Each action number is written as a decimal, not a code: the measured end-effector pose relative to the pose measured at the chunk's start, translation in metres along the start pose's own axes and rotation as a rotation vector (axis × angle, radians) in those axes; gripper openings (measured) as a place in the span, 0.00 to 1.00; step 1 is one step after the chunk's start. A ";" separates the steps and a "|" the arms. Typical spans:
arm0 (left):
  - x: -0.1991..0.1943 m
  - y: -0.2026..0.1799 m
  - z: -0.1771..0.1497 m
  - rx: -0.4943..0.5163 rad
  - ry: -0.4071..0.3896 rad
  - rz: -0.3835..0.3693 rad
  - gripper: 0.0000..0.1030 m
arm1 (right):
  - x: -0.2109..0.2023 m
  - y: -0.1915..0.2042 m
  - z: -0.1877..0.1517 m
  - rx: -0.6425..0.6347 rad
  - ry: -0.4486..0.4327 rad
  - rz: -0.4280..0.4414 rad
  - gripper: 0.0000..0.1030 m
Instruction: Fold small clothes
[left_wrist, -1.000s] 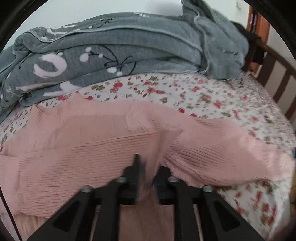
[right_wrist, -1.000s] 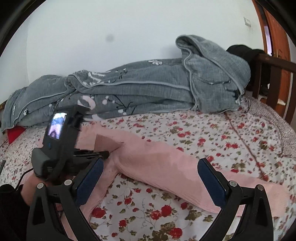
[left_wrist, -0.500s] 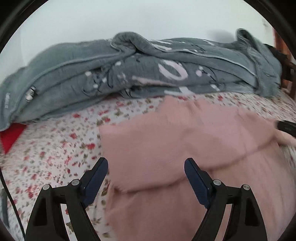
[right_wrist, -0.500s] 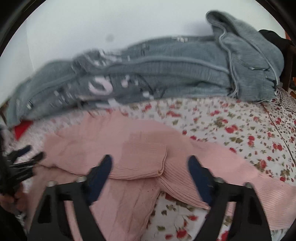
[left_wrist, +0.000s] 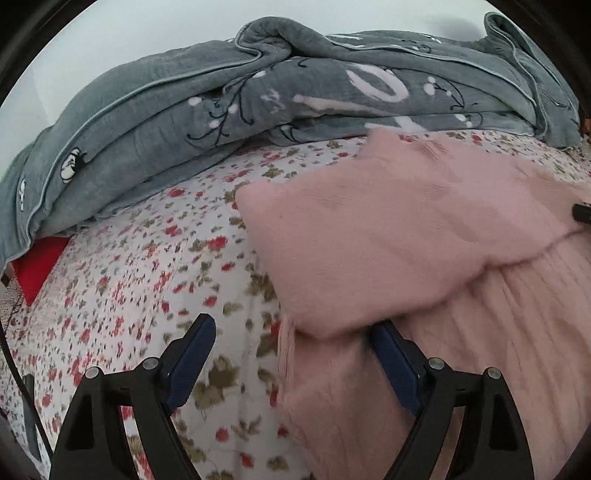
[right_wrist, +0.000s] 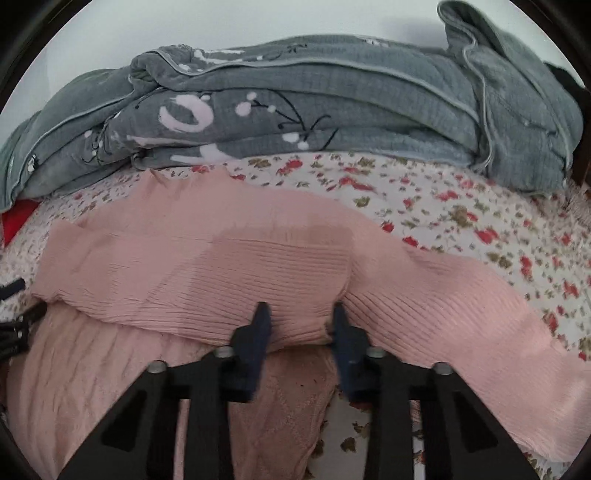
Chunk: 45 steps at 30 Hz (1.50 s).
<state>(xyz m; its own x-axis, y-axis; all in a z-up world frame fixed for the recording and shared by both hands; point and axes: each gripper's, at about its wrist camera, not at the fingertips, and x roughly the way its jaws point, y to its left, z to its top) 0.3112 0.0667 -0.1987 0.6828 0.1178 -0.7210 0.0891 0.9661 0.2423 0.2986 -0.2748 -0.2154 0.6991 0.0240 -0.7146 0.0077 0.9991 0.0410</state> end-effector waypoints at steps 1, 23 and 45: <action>0.001 0.000 0.003 -0.006 0.001 0.029 0.83 | -0.001 -0.001 0.000 0.003 -0.006 0.003 0.16; -0.014 0.047 -0.018 -0.248 0.031 0.007 0.81 | -0.008 -0.003 -0.008 -0.021 -0.007 0.062 0.14; 0.000 0.038 -0.009 -0.294 -0.019 -0.112 0.81 | -0.012 -0.005 -0.015 -0.001 -0.040 0.056 0.19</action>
<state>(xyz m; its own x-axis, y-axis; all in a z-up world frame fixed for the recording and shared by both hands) 0.3082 0.1052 -0.1952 0.6942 0.0048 -0.7197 -0.0465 0.9982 -0.0381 0.2794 -0.2791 -0.2180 0.7262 0.0788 -0.6830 -0.0329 0.9963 0.0799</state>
